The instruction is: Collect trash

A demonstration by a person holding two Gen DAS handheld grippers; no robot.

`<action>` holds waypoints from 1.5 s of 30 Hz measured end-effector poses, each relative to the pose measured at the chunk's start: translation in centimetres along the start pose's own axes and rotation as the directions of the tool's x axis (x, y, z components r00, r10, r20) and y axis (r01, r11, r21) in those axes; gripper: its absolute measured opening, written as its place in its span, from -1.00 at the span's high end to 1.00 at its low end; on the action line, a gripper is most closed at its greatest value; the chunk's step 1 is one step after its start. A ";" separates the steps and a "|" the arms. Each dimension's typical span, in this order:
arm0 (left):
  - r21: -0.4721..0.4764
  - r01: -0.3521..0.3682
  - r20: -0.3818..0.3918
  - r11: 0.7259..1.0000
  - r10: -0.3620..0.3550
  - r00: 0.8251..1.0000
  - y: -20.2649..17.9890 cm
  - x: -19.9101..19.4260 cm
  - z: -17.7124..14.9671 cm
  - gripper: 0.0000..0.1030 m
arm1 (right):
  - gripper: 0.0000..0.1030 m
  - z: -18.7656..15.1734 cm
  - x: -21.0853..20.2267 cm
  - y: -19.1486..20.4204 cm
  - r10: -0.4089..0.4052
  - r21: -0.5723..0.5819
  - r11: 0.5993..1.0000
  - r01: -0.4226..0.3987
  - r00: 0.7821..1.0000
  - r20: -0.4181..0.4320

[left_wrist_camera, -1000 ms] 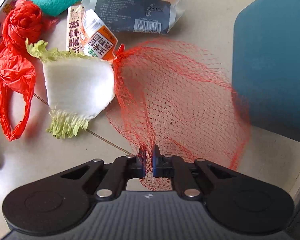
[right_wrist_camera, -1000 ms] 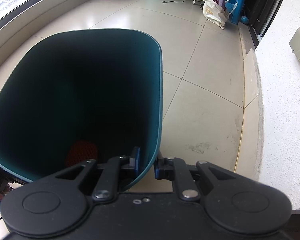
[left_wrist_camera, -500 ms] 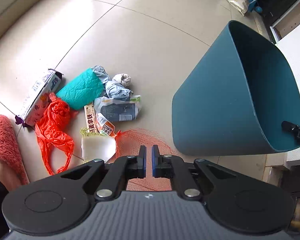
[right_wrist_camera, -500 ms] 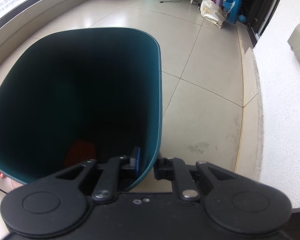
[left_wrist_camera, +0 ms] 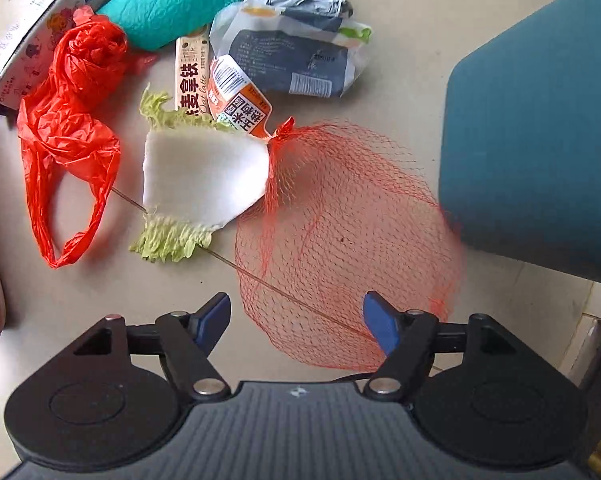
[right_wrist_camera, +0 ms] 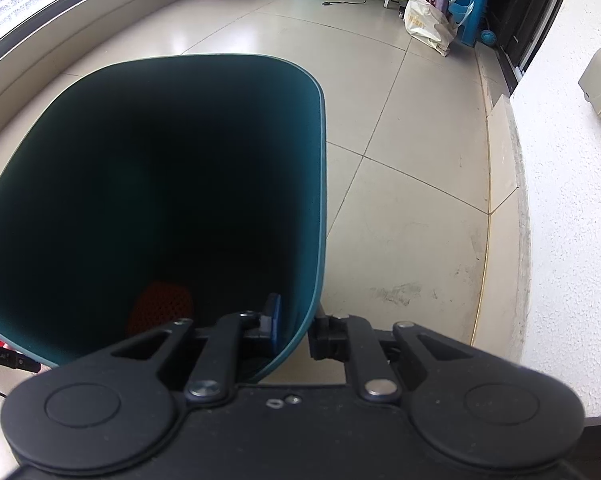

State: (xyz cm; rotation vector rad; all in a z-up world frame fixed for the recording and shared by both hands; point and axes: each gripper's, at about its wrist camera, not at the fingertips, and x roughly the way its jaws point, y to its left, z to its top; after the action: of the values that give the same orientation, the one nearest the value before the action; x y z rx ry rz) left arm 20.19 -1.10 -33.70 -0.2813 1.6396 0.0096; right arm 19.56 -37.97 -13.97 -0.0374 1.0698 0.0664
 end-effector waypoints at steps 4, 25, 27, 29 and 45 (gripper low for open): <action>0.004 -0.036 -0.034 0.999 0.036 0.999 -0.4 3.3 1.2 0.06 | 0.73 -0.1 0.0 0.0 0.002 -0.005 1.000 -0.002 1.000 0.001; 0.130 0.161 0.327 0.978 -0.196 0.924 -4.9 -15.3 1.9 1.00 | 0.74 -0.4 -0.2 -0.3 0.006 0.020 1.000 -0.006 1.000 0.012; 0.141 0.172 0.357 0.975 -0.213 0.910 -5.2 -17.8 1.6 1.00 | 0.74 -0.4 -0.1 -0.5 0.007 0.029 1.000 -0.007 1.000 0.010; 0.162 0.183 0.385 0.970 -0.233 0.893 -5.7 -20.4 1.4 1.00 | 0.74 -0.4 -0.1 -0.6 0.004 0.027 1.000 -0.004 1.000 0.009; 0.445 0.170 0.531 0.879 -0.412 0.740 -16.4 -38.0 -0.6 0.99 | 0.78 -0.3 0.3 -0.9 0.006 0.038 0.999 -0.006 1.000 -0.003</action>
State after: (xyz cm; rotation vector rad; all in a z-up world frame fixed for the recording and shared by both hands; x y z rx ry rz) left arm 24.98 -10.39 6.32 -0.2151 0.8955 -0.4159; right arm 19.51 -38.85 -14.37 -0.0002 1.0743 0.0510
